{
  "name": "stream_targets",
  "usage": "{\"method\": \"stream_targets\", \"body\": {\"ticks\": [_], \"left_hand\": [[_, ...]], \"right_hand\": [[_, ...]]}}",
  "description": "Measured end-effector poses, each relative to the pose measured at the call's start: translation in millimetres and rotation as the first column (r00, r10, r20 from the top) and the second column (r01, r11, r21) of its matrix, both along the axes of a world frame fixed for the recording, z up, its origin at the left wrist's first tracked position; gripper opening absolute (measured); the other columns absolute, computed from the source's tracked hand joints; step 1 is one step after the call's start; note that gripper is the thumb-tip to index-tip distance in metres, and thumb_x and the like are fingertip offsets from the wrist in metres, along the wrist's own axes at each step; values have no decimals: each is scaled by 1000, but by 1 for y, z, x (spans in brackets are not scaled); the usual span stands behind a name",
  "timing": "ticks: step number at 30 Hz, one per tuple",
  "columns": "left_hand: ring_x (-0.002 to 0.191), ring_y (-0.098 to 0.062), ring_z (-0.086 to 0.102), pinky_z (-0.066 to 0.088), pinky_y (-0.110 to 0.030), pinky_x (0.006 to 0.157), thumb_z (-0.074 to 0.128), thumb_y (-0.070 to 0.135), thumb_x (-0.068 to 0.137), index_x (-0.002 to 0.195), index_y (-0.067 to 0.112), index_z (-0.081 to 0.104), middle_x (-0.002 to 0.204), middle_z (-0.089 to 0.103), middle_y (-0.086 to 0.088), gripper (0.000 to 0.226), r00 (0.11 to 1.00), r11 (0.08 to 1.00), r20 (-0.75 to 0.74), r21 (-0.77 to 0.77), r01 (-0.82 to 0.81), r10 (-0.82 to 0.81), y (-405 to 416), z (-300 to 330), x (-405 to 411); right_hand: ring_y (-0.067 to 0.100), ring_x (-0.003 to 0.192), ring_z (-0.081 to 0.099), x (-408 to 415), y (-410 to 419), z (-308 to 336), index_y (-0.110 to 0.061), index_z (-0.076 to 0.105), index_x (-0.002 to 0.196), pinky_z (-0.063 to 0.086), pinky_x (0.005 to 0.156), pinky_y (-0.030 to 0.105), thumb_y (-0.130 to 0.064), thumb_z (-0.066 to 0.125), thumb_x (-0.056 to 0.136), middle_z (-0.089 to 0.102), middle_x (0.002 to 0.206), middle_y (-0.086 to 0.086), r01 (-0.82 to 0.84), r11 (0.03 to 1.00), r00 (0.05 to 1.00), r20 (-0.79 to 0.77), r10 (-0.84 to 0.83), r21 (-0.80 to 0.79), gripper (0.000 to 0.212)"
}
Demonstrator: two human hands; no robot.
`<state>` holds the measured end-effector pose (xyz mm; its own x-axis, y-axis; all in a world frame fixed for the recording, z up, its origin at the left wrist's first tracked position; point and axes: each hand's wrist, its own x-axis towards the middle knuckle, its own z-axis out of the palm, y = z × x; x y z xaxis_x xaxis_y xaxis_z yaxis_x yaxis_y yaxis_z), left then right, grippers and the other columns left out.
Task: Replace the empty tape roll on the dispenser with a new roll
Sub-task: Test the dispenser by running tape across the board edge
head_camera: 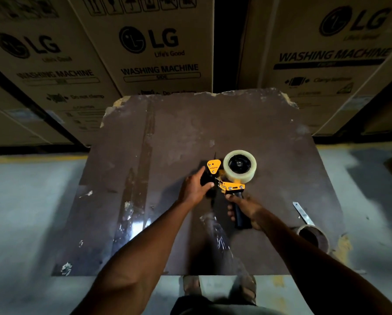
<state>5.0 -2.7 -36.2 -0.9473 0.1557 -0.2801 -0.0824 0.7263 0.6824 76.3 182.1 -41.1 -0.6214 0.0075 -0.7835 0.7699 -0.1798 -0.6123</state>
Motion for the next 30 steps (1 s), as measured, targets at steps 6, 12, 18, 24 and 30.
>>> {"method": "stream_targets", "body": {"ticks": [6,12,18,24,30], "left_hand": [[123,-26,60,47,-35,103,79,24,81,142,12,50,137,61,-13,69,998,994,67,113,3,-11,-6,-11,-23],[92,-24,69,52,-29,79,83,25,75,114,10,71,99,74,-10,43,999,983,38,180,-44,38,-11,-25,-24],[97,-20,66,46,-28,82,83,22,75,80,10,76,107,72,-8,15,991,979,-40,157,129,-125,-21,-22,-35],[100,-16,62,45,-31,83,77,12,80,83,5,75,107,72,-16,8,976,960,-6,175,217,-220,-28,-20,-47],[75,-16,58,45,-33,70,71,15,84,70,29,57,81,68,-6,25,957,940,68,223,259,-281,-35,-13,-65]], "right_hand": [[17,51,61,-1,3,4,-11,63,88,53,45,26,-22,70,93,65,67,8,0,999,1000,4,0,41,14],[16,51,60,-2,7,4,-10,63,83,52,47,26,-26,71,92,65,67,6,-29,998,999,36,27,48,20],[19,52,60,-3,19,4,-9,62,83,52,51,28,-30,73,89,65,64,7,-95,991,994,55,91,92,25],[20,49,60,-5,26,2,-8,61,80,51,51,29,-31,75,88,65,60,7,-117,989,990,85,109,94,28],[19,48,58,-7,31,3,-8,60,78,50,50,27,-32,74,89,63,57,5,-141,986,986,106,131,90,29]]}}
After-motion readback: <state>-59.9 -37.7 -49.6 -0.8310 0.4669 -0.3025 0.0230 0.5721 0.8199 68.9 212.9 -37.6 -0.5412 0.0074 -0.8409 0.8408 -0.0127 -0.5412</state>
